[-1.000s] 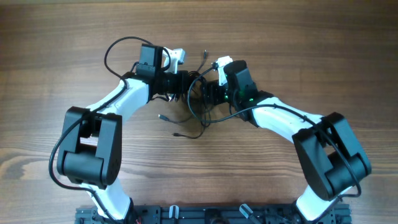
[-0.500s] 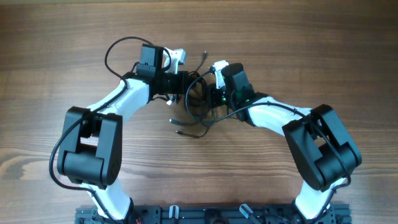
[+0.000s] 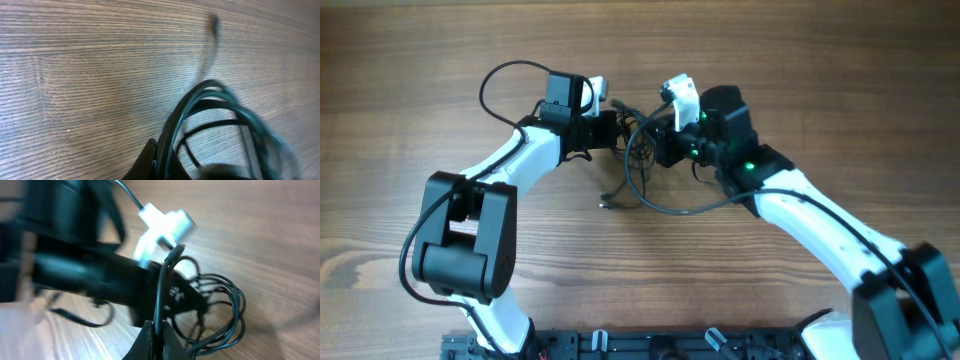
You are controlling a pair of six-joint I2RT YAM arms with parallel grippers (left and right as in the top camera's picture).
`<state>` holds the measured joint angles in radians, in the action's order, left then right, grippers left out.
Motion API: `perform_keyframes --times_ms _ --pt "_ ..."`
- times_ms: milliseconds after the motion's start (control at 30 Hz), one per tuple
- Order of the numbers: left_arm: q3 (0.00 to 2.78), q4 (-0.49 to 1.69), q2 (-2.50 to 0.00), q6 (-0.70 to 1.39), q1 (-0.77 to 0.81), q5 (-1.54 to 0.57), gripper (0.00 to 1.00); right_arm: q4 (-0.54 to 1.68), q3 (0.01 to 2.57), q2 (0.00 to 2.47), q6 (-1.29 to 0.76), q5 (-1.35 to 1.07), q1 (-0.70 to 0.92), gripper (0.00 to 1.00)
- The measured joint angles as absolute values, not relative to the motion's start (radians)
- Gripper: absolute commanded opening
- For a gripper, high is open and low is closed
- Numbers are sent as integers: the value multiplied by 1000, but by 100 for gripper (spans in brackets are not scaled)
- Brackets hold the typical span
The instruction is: Untangle cables
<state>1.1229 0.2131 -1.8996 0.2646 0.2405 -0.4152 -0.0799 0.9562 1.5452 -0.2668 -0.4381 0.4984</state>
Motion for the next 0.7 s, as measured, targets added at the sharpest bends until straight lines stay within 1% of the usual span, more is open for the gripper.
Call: perform_keyframes --times_ms 267,367,433,500,533,600,700 --pt "1123 216 -1900 273 241 -416 4 -50 956 1399 -268 -440 499 4" --pt "1123 217 -1900 273 240 -409 4 54 956 1396 -322 -311 500 4" --pt "1123 217 -1900 273 239 -407 4 144 956 1395 -408 -178 500 4" --pt "1123 218 -1900 273 234 -405 4 270 956 1395 -568 -18 500 4" --pt "1123 219 -1900 273 232 -405 4 308 956 1395 -630 24 500 4" --pt "1123 220 -1900 274 216 -409 4 397 955 1395 -853 126 500 4" --pt "1123 221 -1900 276 212 -412 4 438 955 1403 -991 125 501 4"
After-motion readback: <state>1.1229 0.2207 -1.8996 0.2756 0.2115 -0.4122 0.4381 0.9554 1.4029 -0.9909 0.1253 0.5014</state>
